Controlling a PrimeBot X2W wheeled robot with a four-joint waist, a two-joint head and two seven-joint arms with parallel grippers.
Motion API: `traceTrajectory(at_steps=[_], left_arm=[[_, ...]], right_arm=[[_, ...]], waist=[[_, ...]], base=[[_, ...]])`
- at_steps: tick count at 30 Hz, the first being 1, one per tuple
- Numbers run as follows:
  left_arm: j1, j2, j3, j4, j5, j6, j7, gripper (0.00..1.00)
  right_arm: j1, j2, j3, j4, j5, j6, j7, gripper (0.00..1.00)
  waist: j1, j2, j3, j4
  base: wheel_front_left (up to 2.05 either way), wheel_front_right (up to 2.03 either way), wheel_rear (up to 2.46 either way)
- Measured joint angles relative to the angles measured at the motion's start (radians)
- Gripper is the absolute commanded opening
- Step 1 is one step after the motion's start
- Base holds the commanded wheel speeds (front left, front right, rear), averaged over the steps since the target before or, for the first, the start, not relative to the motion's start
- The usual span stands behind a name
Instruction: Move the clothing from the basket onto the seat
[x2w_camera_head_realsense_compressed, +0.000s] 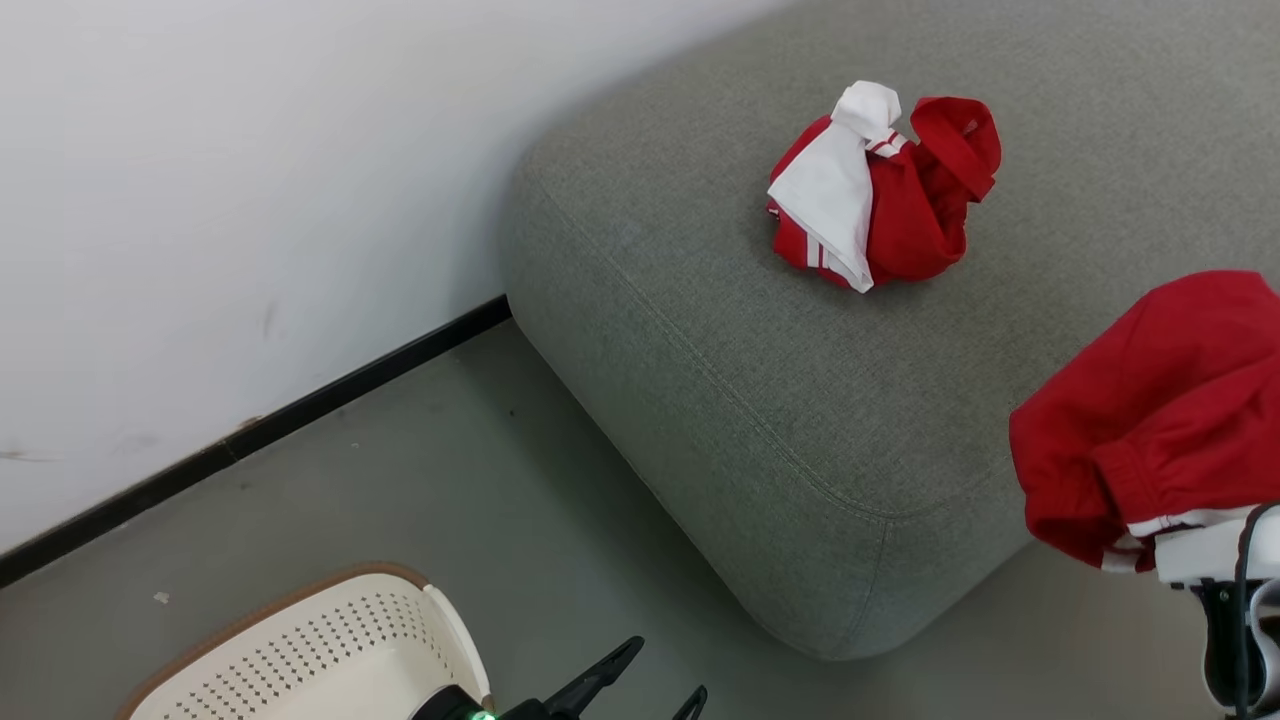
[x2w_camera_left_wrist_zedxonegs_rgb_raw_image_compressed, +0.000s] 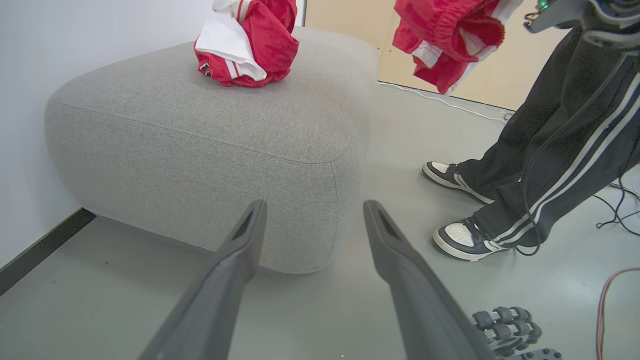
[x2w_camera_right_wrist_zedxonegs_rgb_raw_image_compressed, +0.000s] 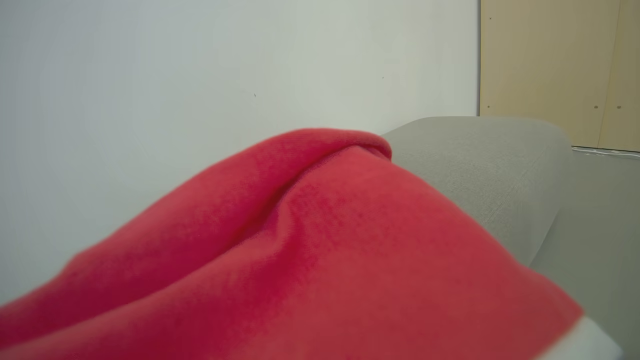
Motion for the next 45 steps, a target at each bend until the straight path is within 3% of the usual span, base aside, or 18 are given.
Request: traceTrajectory(at_steps=[22, 32, 45], left_arm=[[-0.023, 0.105, 0.022, -0.015, 0.019, 0.0, 0.0, 1.0], [-0.029, 0.148, 0.023, -0.045, 0.044, 0.0, 0.0, 1.0], [-0.051, 0.166, 0.035, -0.086, 0.062, 0.0, 0.0, 1.0]], right_arm=[[-0.397, -0.104, 0.066, 0.099, 0.027, 0.0, 0.021, 0.0], [-0.613, -0.129, 0.185, 0.167, 0.026, 0.0, 0.051, 0.0], [-0.844, -0.181, 0.213, 0.356, 0.0, 0.0, 0.108, 0.0]], waist=[[0.0, 0.0, 0.154, -0.003], [0.0, 0.0, 0.236, 0.007], [0.0, 0.0, 0.336, 0.047]], base=[[0.0, 0.0, 0.0], [0.0, 0.0, 0.0], [0.0, 0.0, 0.0]])
